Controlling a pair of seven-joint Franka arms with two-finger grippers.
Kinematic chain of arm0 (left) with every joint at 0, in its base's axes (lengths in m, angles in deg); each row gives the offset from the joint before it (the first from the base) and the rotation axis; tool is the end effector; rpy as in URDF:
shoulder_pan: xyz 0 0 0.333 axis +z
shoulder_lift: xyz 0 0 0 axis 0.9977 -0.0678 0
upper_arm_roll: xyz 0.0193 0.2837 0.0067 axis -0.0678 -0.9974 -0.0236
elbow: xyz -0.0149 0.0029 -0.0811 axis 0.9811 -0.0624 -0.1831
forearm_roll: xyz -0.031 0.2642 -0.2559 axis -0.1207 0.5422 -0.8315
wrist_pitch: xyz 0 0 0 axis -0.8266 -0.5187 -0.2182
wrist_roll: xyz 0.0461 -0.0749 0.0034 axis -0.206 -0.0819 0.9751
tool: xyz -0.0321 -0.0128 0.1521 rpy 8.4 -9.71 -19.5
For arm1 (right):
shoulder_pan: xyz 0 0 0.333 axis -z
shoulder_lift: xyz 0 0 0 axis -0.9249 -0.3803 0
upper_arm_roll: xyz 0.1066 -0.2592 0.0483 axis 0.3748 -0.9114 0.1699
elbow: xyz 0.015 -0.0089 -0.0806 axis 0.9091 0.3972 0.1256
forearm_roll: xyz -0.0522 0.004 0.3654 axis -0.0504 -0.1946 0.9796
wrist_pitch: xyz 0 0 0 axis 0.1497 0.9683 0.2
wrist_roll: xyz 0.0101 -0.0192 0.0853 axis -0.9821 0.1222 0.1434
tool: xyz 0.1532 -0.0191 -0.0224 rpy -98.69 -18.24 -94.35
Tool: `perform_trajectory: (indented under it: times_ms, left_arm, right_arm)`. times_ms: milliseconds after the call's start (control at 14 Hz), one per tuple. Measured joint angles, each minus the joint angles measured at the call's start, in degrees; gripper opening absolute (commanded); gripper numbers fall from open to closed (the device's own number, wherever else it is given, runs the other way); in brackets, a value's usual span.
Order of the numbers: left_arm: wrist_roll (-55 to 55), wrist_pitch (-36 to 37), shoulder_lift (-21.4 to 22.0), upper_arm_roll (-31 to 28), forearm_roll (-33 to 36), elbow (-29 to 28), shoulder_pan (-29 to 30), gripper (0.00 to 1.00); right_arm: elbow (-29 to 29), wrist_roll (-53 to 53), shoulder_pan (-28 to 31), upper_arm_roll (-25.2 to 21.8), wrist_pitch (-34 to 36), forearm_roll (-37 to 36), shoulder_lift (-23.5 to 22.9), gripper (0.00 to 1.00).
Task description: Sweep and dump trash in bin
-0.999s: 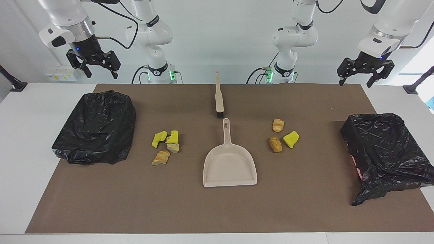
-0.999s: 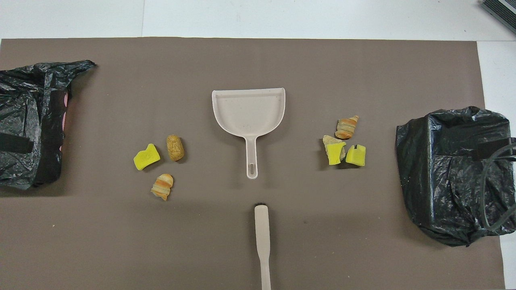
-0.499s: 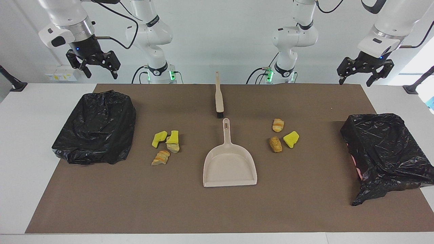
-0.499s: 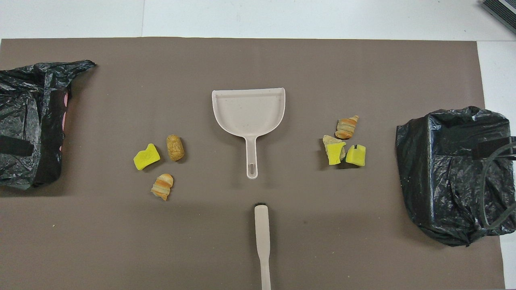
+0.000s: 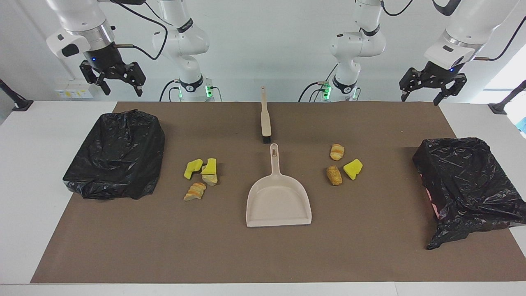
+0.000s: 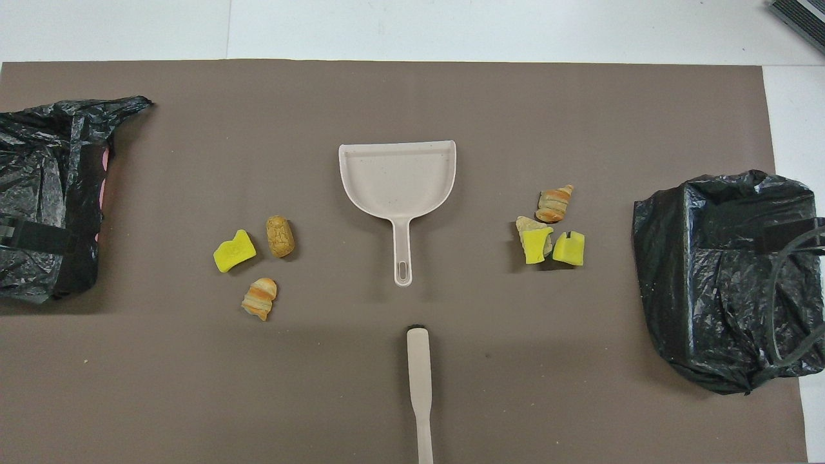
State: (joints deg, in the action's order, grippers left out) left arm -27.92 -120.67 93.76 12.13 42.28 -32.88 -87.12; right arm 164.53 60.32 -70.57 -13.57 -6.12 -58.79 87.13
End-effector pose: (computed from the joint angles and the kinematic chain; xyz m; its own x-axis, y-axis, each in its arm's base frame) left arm 0.4989 -0.0233 0.5693 0.9702 -0.2423 -0.0018 -0.2423 -0.9702 -0.0005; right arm 0.4887 -0.0365 0.5727 0.9986 -0.0519 -0.0014 -0.0519 -0.9985 0.0195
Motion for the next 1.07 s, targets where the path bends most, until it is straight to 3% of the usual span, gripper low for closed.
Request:
perform_trajectory:
  times_ms: [785,1070]
  left_arm:
    - [0.0,-0.6,0.8,0.1,-3.6,-3.9,-0.4,1.0]
    - [-7.3,-5.3,0.9,0.5,-3.8,-8.4,-5.8,1.0]
  right_arm:
    - [0.0,0.0,0.0,0.0,0.0,0.0,0.0,1.0]
    - [0.0,0.0,0.0,0.0,0.0,0.0,0.0,1.0]
